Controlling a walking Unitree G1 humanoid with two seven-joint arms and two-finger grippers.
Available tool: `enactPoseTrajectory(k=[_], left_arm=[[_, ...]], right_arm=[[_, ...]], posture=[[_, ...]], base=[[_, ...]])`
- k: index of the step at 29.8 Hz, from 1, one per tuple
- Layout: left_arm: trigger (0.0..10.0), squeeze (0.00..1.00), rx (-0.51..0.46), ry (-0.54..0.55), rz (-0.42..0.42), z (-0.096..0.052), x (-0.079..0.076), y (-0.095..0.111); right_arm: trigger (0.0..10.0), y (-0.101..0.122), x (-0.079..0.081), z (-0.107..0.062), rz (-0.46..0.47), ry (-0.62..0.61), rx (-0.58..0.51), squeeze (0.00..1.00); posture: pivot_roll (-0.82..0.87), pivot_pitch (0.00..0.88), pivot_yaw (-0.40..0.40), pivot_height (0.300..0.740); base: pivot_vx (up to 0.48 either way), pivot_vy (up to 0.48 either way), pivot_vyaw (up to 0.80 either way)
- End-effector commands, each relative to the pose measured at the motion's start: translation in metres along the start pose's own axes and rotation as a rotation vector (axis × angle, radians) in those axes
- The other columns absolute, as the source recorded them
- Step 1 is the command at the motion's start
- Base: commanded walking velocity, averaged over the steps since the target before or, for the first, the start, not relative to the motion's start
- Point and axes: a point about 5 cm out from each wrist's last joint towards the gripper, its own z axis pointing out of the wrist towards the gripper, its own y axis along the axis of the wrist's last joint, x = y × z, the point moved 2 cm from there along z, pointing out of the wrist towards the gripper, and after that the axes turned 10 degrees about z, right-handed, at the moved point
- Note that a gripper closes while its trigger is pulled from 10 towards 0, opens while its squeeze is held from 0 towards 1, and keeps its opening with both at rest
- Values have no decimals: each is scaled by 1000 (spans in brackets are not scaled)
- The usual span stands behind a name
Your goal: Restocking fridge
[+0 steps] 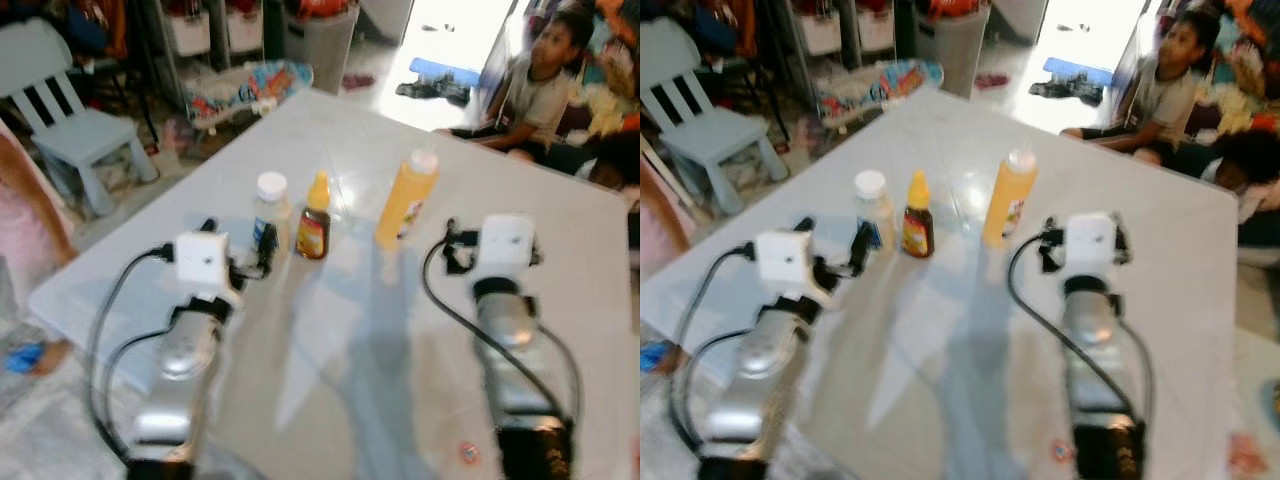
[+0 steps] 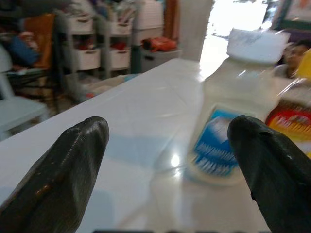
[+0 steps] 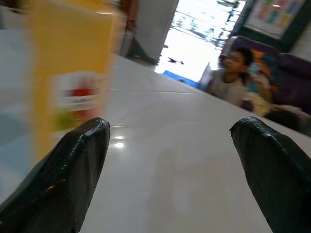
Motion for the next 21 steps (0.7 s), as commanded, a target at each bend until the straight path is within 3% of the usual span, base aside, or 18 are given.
enactPoseTrajectory(k=[1, 2, 8, 12, 13, 14, 15, 16, 21], left_arm=[[10000, 0, -21, -25, -5, 1, -7, 7], [10000, 0, -19, -25, -4, 0, -7, 7], [10000, 0, 3, -46, 10, -6, -6, 5], [10000, 0, 10, -52, 20, -7, -3, 4], [10000, 0, 10, -51, 23, -6, -2, 5], [10000, 0, 11, -50, 26, -6, -1, 6], [10000, 0, 11, -50, 27, -6, 0, 6], [10000, 0, 11, -51, 28, -5, 0, 6], [10000, 0, 15, -55, 31, -6, -2, 7]], right_arm=[[10000, 4, -8, -1, -11, -12, -14, 0], [10000, 4, -7, -1, -6, -4, -17, 1000], [10000, 5, -3, -1, 14, 11, -27, 1000], [10000, 8, 9, 2, 58, 82, -40, 980], [10000, 12, 15, 5, 49, 124, -50, 796], [10000, 16, 18, 8, 58, 143, -60, 78], [10000, 16, 18, 9, 67, 146, -62, 78], [10000, 18, 20, 11, 65, 157, -66, 0], [10000, 26, 25, 17, 63, 200, -89, 0]], posture=[[-2, 0, -65, 740], [0, 0, -61, 740], [6, 0, -32, 740], [9, 0, -18, 740], [12, 0, -14, 740], [14, 0, -13, 740], [15, 1, -12, 740], [16, 1, -11, 740], [20, 4, -9, 740]], base=[[0, 0, 0], [0, 0, 0], [0, 0, 0], [0, 0, 0], [0, 0, 0], [0, 0, 0], [0, 0, 0], [0, 0, 0], [0, 0, 0]])
